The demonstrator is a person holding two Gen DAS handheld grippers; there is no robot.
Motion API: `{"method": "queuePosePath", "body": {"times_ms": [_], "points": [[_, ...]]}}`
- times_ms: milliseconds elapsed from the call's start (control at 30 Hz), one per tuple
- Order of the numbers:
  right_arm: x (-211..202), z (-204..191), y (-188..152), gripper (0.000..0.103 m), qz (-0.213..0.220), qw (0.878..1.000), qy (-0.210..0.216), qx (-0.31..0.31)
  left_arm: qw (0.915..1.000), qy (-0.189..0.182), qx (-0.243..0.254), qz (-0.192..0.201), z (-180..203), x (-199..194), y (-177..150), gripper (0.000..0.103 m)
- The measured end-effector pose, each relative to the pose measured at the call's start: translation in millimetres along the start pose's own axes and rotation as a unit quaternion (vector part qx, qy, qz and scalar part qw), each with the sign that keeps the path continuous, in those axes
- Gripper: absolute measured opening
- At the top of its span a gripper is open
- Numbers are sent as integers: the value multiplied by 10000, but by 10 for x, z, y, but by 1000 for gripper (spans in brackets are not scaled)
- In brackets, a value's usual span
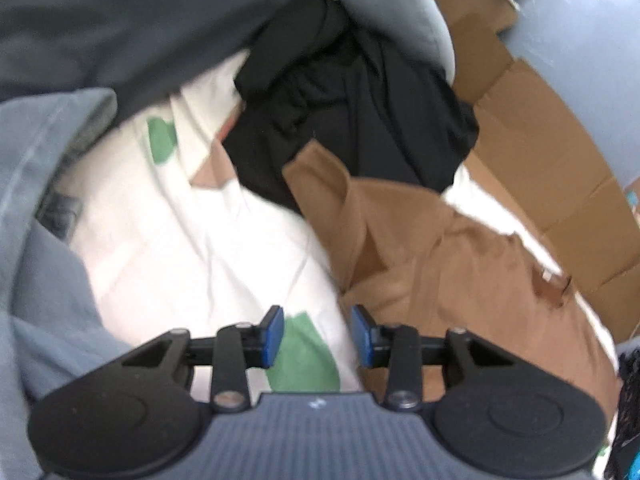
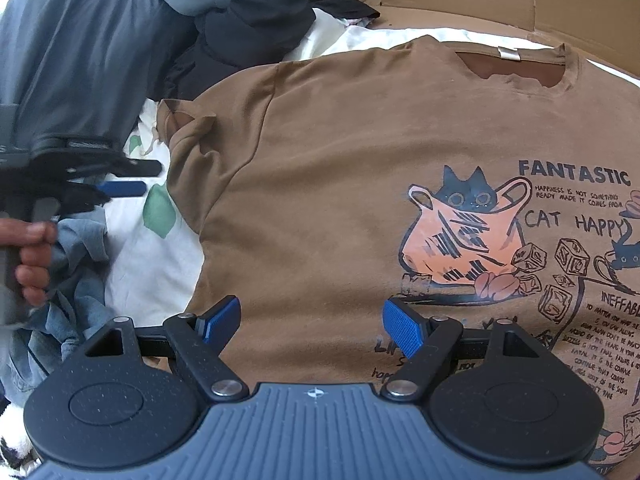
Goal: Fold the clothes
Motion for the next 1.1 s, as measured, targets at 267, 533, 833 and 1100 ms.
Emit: {"method": "queuePosePath", "body": {"times_ms": [267, 533, 833, 1100], "points": [[-1, 83, -9, 83, -19, 10000, -75, 57, 9997, -108, -193, 96, 123, 222, -40, 41], [29, 56, -20, 83, -50, 10000, -39, 25, 9987, -406, -189, 232, 320, 248, -35, 34], [44, 13, 3, 83, -47, 10000, 10, -12, 9969, -538, -404, 419, 311, 154, -13, 33], [48, 28, -22, 83, -87, 10000, 0, -38, 9950, -465, -772, 422, 149, 179, -46, 32]]}}
Point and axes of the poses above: each gripper's, at about its wrist camera, not at the fingertips, and x roughly the way its jaws point, z to its right, y to its top, the point moved 6 cm from there along x, roughly the way its jaws point, and after that the axes turned 5 degrees about x, right-handed, at the moved point
